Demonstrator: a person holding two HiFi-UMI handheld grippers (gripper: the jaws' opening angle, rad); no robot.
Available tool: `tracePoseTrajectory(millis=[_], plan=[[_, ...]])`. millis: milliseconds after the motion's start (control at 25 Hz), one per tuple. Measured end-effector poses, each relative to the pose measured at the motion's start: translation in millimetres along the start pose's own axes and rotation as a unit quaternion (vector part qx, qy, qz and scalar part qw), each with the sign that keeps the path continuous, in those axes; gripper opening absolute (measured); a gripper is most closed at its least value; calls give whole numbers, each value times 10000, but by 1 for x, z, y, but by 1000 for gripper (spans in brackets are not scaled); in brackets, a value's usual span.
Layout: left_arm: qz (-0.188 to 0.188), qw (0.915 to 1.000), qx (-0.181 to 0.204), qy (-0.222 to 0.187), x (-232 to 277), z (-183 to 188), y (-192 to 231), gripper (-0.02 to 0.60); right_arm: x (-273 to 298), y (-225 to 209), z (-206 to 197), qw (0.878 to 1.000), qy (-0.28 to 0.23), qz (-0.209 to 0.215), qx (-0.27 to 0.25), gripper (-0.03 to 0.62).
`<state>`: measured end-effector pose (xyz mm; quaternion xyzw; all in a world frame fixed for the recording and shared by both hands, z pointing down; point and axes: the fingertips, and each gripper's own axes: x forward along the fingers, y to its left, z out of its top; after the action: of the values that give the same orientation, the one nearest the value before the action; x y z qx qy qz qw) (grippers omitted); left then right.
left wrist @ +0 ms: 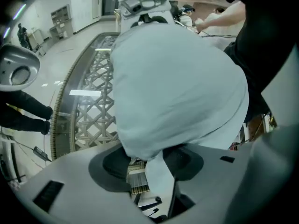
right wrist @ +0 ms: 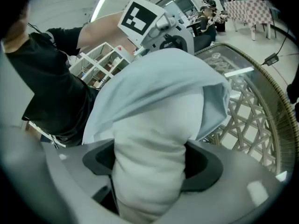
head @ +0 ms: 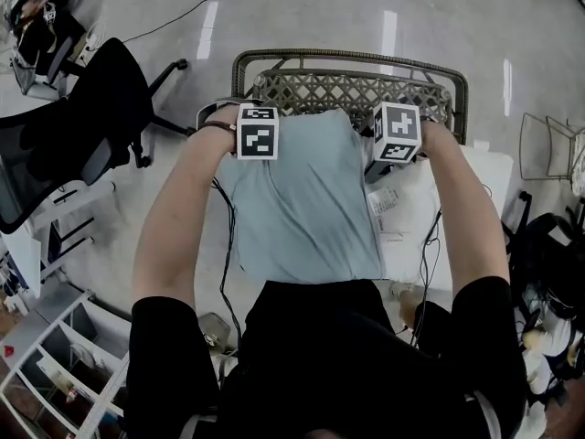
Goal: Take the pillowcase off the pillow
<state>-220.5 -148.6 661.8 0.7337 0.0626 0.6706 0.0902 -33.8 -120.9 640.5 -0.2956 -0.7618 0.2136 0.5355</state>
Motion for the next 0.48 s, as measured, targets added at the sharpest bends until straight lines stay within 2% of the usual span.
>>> tracePoseTrajectory(millis=[120, 280, 400, 480], plan=[[-2, 9999, 154, 9, 0, 2, -11, 157, -11, 12, 4, 9999, -110, 14, -130, 334], [230, 9992, 323, -76, -24, 0, -21, 38, -31, 31, 9, 9992, -232, -173, -263, 291], [508, 9966, 648, 40, -50, -10, -33, 12, -45, 43, 11, 9986, -291, -331, -305, 275], [658, 9952, 724, 64, -67, -17, -43, 11, -55, 49, 9, 9980, -390, -423, -271, 264]])
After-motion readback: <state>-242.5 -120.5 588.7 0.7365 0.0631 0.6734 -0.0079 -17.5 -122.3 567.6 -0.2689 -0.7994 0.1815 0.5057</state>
